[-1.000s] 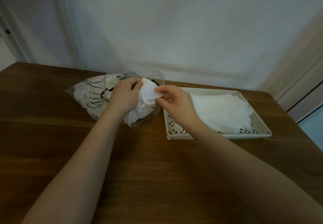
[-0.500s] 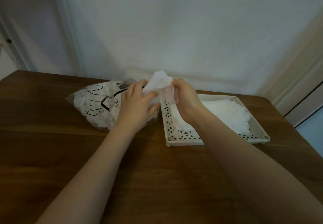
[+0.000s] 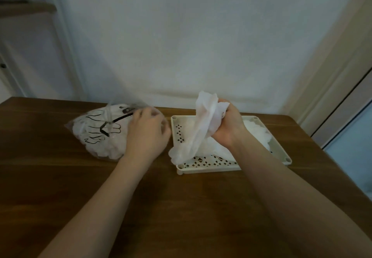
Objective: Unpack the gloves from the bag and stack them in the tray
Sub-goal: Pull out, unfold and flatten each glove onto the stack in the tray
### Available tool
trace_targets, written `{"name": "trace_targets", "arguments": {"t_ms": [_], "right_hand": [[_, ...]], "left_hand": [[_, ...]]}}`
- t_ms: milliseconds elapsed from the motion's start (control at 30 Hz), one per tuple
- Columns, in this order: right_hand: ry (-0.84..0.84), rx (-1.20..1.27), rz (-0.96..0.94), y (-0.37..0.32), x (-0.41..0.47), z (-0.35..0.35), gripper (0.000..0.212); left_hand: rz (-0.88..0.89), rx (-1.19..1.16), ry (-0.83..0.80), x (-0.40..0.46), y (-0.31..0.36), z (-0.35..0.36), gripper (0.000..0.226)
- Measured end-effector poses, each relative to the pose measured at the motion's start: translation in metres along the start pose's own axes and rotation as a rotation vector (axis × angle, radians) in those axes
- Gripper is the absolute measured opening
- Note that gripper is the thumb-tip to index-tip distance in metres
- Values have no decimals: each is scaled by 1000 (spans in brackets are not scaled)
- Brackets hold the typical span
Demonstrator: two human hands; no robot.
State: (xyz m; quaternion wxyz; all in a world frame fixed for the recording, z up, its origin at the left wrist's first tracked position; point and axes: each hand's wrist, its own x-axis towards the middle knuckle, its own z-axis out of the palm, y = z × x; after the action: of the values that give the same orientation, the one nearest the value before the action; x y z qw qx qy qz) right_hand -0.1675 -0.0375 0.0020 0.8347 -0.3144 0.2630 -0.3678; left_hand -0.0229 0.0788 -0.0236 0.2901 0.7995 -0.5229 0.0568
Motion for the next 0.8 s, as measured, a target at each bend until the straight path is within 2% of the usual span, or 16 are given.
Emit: {"name": "trace_targets", "arguments": {"t_ms": [67,133,233,300,400,433,500,567,633,733,800], "right_hand": [[-59,-97,16,-6,-6,2,27],[-94,-239,18,-11,-11,4,24],[-98,-449,4,-15,-18,1,34],[-87,-533,8,-22,-24,-3,35],[-135,-566,105,-34,-36,-12,44],[-154,-586,122,-38,-40,-17,43],[-190,-628,121,-45,-48,-30,25],[-219,-684,101,-47,-53,-44,14],[-192,-704,44,-46,-50,-56,10],[-170,-591,-33,-53,-46,-65,8],[-192,-561,-52,-59,-46,-65,11]], "left_hand": [[-76,-377,-60,1,28,-14,41],[-168,-624,-232,9,50,-19,50],[-255,-990,-459,19,69,-21,41],[-225,-997,-490,23,74,-16,30],[-198,-822,-482,25,81,-12,22],[-209,-778,-455,25,83,-11,22],[-225,-774,-390,26,85,-6,21],[-264,-948,-361,27,90,-1,19],[-351,-1220,-363,31,92,2,17],[-489,-1699,-476,32,90,7,14],[-562,-1905,-591,32,84,8,18]]}}
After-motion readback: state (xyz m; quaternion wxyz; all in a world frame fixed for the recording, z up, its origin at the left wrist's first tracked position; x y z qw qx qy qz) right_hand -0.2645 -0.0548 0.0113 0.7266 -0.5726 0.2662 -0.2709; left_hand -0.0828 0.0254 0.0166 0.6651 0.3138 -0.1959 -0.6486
